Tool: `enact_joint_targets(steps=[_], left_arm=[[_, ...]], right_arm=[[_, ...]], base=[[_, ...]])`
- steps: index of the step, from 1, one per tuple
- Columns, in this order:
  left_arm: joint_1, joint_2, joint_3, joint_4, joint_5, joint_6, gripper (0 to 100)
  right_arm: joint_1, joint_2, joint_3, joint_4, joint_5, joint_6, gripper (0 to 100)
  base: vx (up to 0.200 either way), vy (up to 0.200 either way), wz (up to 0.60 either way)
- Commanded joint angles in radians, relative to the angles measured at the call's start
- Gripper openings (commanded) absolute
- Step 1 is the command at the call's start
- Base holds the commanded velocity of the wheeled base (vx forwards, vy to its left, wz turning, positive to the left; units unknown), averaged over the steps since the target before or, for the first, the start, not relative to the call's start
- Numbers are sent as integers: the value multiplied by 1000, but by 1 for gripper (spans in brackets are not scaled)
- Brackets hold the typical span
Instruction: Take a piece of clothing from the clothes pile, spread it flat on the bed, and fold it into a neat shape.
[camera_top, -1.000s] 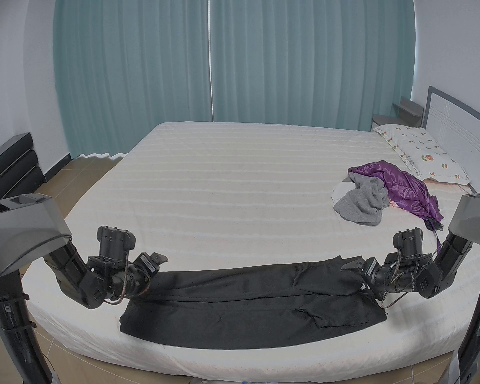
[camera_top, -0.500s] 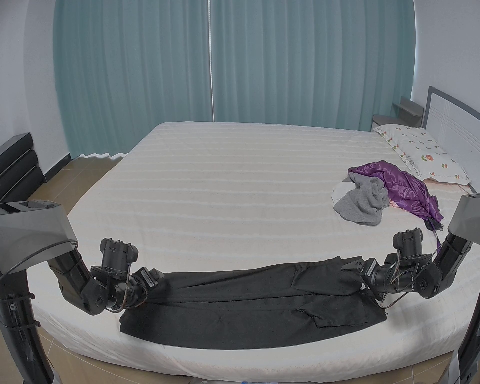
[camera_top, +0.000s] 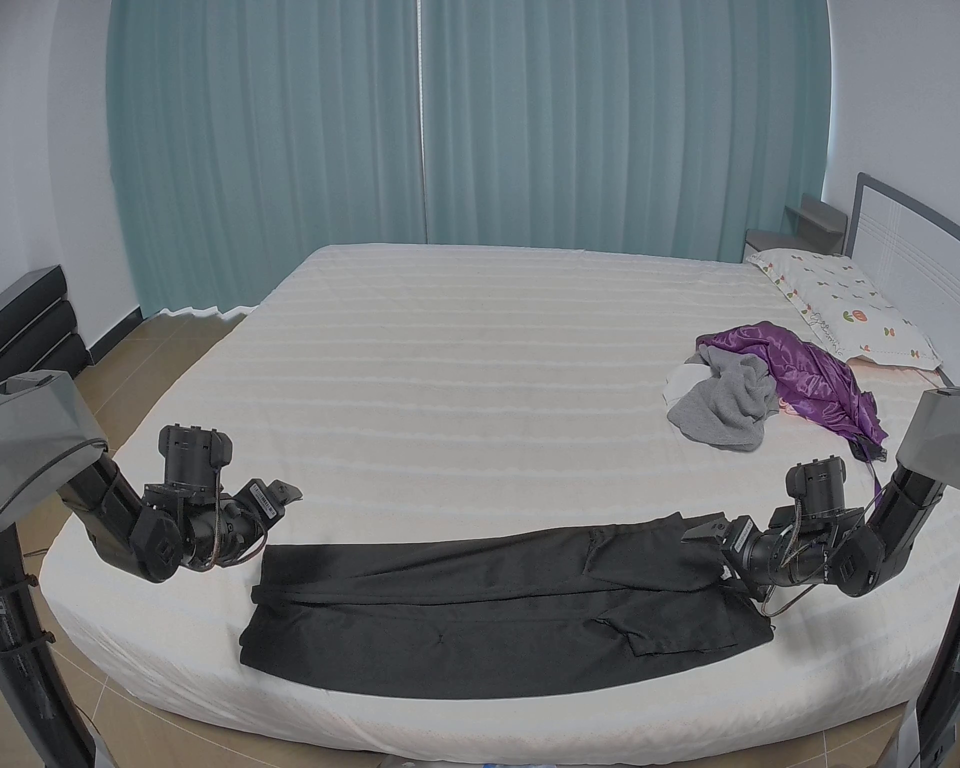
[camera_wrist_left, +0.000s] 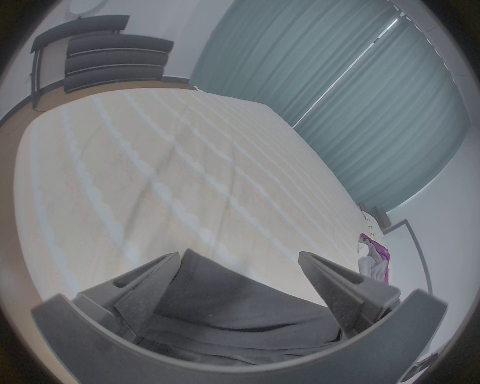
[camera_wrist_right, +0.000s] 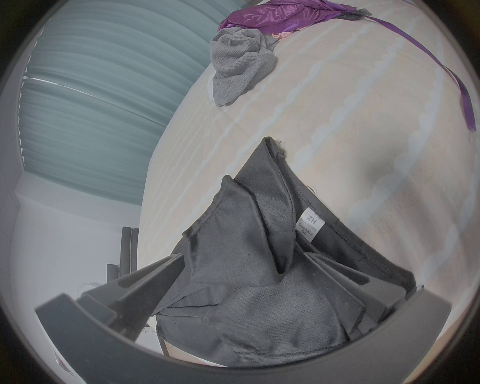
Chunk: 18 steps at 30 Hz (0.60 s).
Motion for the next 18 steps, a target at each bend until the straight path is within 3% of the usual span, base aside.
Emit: enact_joint_targets(steps=[1, 7, 18], left_arm=[[15, 81, -119, 83, -66, 7, 100], [43, 160, -165, 124, -75, 97, 100], [50, 183, -143, 126, -77, 116, 100]], right_arm=[[-1, 2, -1, -1, 1, 0, 100], [-1, 2, -3, -1, -1, 0, 100], [-2, 3, -3, -1, -1, -2, 100]], base=[[0, 0, 0], [0, 0, 0], [0, 0, 0]])
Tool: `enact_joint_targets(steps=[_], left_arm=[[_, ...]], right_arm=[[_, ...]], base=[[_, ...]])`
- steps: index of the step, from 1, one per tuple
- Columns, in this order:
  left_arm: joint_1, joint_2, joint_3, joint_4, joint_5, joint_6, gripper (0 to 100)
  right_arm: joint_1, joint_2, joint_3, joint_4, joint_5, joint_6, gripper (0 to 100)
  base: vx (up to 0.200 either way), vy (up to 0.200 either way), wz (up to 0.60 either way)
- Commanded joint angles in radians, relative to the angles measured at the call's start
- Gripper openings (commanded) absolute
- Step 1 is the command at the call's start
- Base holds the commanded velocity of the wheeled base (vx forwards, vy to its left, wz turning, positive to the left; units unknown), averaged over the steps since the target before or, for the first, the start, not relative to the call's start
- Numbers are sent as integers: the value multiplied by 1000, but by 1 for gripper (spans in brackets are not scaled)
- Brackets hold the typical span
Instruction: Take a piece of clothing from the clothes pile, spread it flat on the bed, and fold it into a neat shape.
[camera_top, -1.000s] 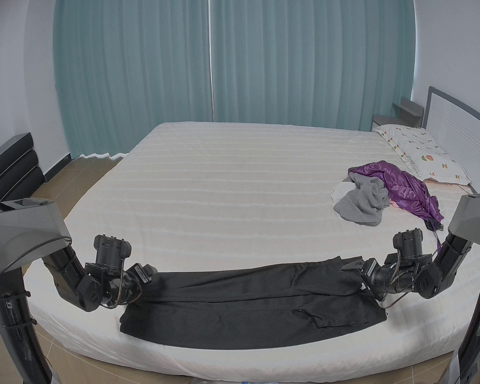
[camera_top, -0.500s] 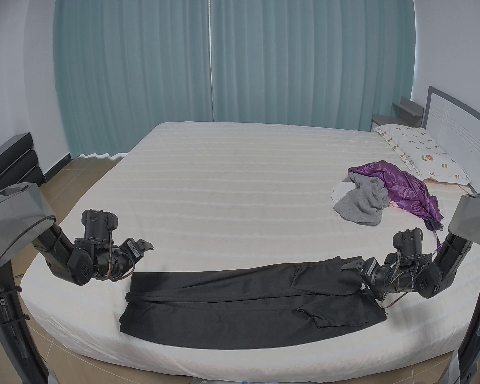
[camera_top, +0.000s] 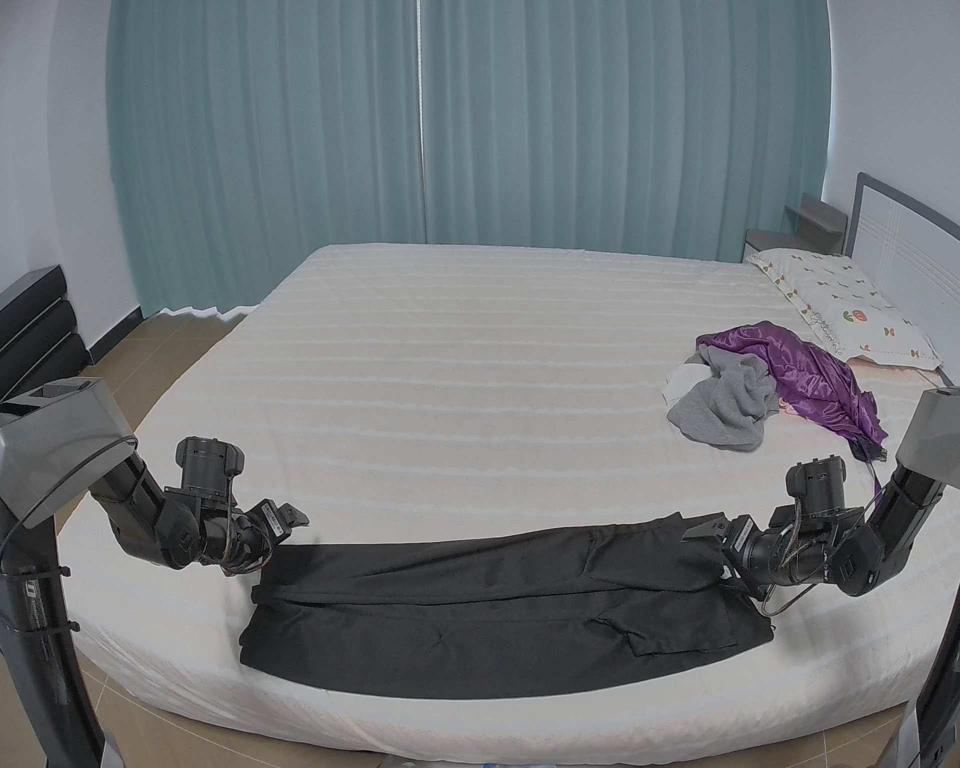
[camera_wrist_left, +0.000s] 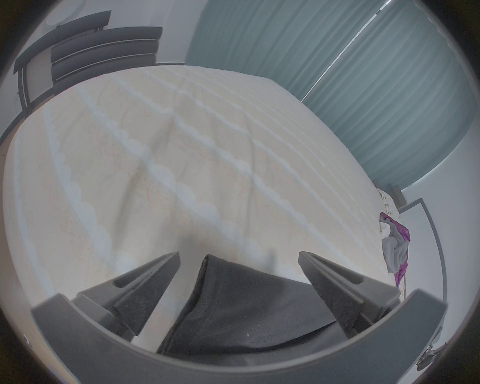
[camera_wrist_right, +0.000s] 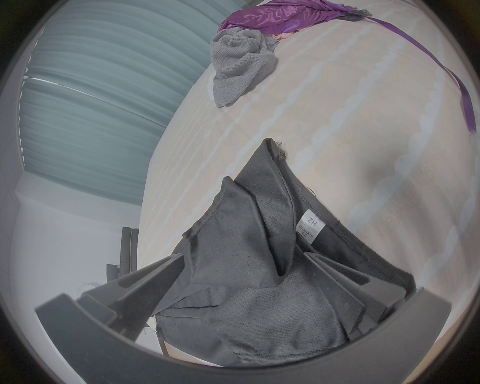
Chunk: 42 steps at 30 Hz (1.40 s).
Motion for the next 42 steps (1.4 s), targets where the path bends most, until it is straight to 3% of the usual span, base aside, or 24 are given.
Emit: enact_joint_targets(steps=[1, 4, 5, 19, 32, 42], left_arm=[[-4, 28, -3, -2, 0, -1, 100], [-5, 38, -10, -5, -1, -5, 100], [-5, 42, -14, -5, -1, -5, 0], [32, 39, -30, -19, 15, -56, 0], [30, 47, -27, -48, 14, -70, 0], [32, 47, -27, -48, 14, -70, 0]], right_arm=[[0, 2, -1, 0, 0, 0, 100], [-2, 3, -8, 0, 2, 0, 100], [-2, 7, -8, 0, 2, 0, 100], [-40, 11, -120, -7, -8, -12, 100], [-112, 40, -187, 69, -8, -156, 100], [-102, 183, -285, 59, -4, -171, 100]], base=[[0, 0, 0], [0, 0, 0], [0, 0, 0], [0, 0, 0], [0, 0, 0], [0, 0, 0]])
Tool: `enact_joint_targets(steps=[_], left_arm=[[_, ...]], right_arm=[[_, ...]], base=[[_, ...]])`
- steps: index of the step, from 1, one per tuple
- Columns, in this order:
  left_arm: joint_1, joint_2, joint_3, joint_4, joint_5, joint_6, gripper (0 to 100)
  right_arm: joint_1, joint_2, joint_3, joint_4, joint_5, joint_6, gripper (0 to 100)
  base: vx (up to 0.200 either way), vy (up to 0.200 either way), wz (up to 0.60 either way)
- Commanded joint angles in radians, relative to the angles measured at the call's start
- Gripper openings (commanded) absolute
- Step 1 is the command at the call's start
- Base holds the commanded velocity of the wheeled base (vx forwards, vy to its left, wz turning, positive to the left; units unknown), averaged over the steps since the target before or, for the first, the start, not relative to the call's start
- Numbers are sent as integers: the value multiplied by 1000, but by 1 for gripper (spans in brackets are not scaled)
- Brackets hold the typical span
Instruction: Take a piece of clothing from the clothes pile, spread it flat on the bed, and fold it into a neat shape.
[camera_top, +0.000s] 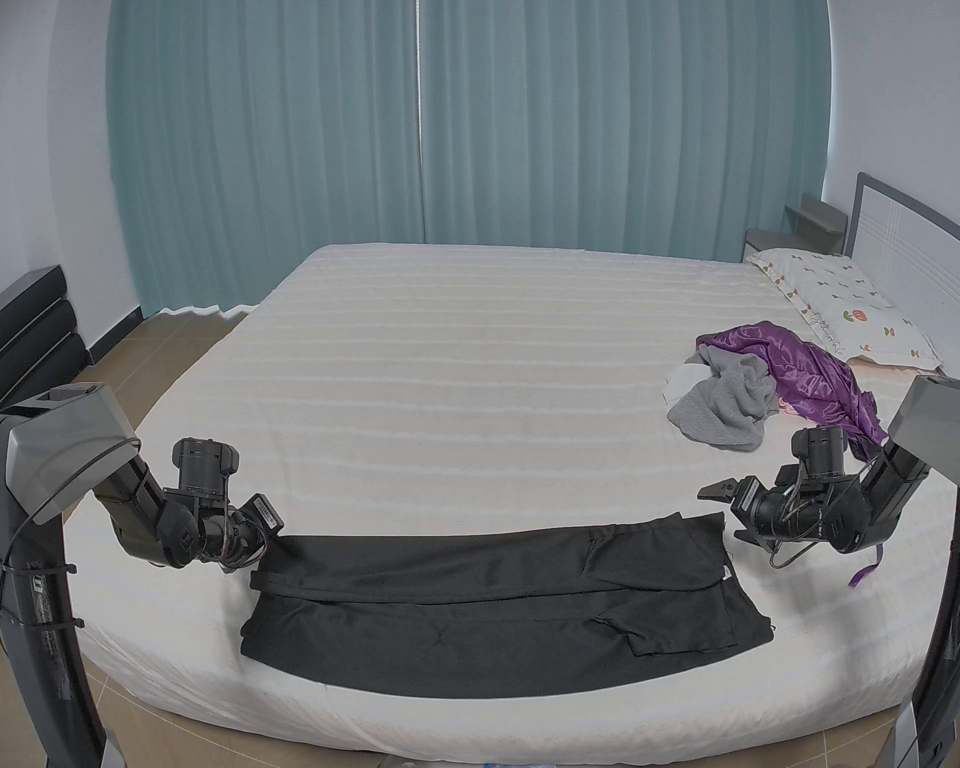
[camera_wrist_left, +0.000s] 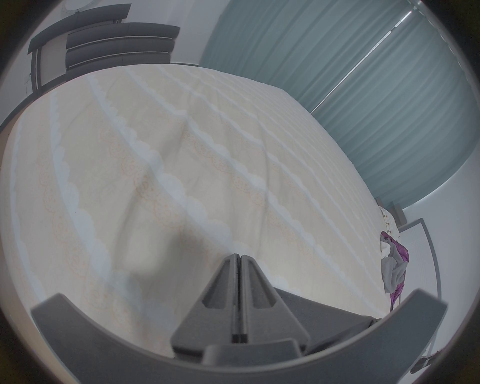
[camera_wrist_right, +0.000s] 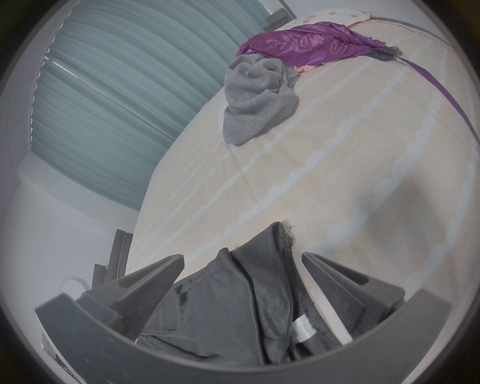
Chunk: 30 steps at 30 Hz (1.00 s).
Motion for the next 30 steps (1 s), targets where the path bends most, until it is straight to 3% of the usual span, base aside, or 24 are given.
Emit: enact_joint_targets(steps=[1, 7, 8, 30], left_arm=[[0, 1, 2, 0, 0, 0, 0], [0, 1, 3, 0, 0, 0, 0], [0, 2, 3, 0, 0, 0, 0], [2, 7, -9, -23, -2, -36, 0]], right_arm=[[5, 78, -41, 0, 1, -7, 100], [5, 113, -63, 0, 1, -10, 100], [5, 118, -67, -2, 1, -10, 0], [-36, 126, -97, -32, -3, 7, 0]], base=[[0, 0, 0], [0, 0, 0], [0, 0, 0], [0, 0, 0]])
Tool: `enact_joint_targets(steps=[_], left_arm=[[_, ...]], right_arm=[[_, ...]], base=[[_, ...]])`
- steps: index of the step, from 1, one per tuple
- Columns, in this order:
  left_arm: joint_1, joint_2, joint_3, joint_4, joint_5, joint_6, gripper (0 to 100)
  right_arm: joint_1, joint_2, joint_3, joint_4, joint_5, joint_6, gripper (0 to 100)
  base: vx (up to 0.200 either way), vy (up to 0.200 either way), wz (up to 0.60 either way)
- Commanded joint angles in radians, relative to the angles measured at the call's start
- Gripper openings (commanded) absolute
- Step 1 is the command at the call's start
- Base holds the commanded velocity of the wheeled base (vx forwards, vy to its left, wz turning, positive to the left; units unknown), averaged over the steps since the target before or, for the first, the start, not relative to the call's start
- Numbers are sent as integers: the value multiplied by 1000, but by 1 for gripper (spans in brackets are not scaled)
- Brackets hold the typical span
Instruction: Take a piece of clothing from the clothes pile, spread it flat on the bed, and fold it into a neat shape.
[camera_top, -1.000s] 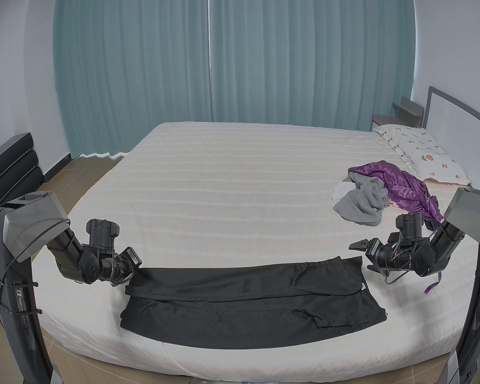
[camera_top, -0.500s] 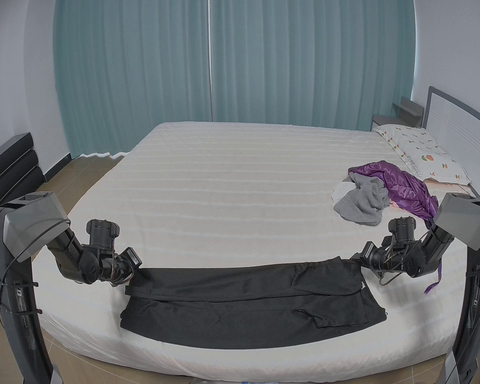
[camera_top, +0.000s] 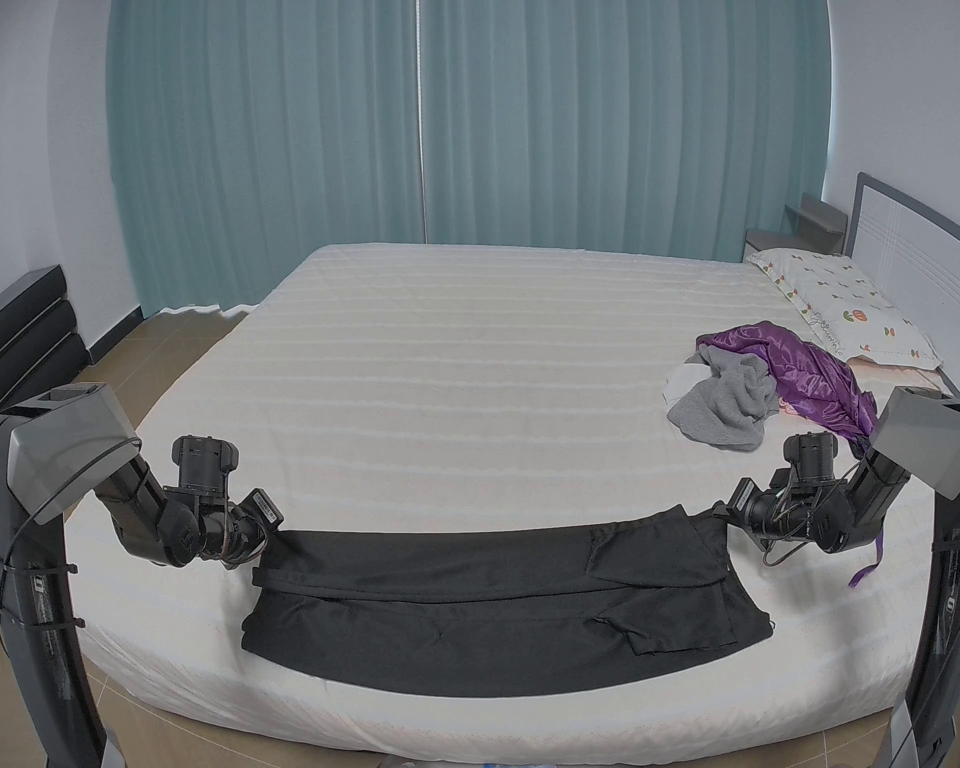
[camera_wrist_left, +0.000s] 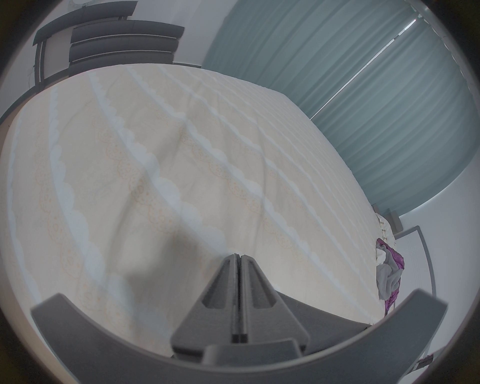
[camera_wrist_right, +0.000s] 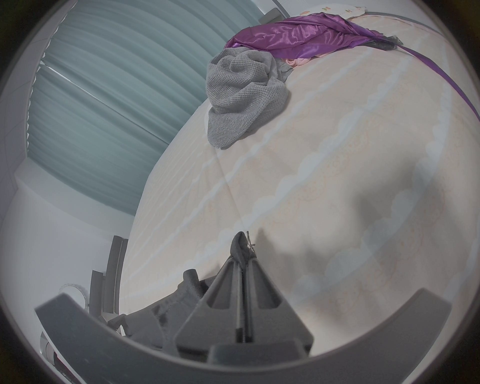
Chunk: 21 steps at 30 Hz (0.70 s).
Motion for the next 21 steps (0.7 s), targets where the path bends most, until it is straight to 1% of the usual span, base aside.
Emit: enact_joint_targets(steps=[1, 2, 9, 10, 13, 15, 16, 19, 20, 21], left_arm=[[2, 2, -2, -1, -4, 0, 0], [3, 2, -2, -1, -6, -2, 100], [6, 8, -9, -1, -12, -13, 100], [6, 6, -15, -1, -17, -40, 100], [6, 0, -18, -1, -61, -57, 100], [6, -2, -20, -1, -75, -57, 100], [5, 0, -20, -1, -98, -57, 100], [3, 8, -18, -2, -107, -51, 100], [3, 8, -20, -2, -109, -51, 0], [5, 8, -20, -2, -109, -49, 0]], right_arm=[[4, 3, 4, 0, 1, 0, 0], [4, 2, 7, 0, 1, 0, 100], [4, -21, 27, 0, 7, 6, 100], [4, -35, 37, 0, 8, 25, 100], [4, -47, 42, 0, 10, 54, 100], [4, -47, 42, 0, 11, 57, 100], [4, -46, 44, 0, 11, 57, 100], [5, -46, 48, 0, 11, 57, 100], [7, -46, 48, 0, 11, 57, 100], [7, -46, 48, 0, 11, 57, 100]], base=[[0, 0, 0], [0, 0, 0], [0, 0, 0], [0, 0, 0], [0, 0, 0], [0, 0, 0], [0, 0, 0], [0, 0, 0], [0, 0, 0], [0, 0, 0]])
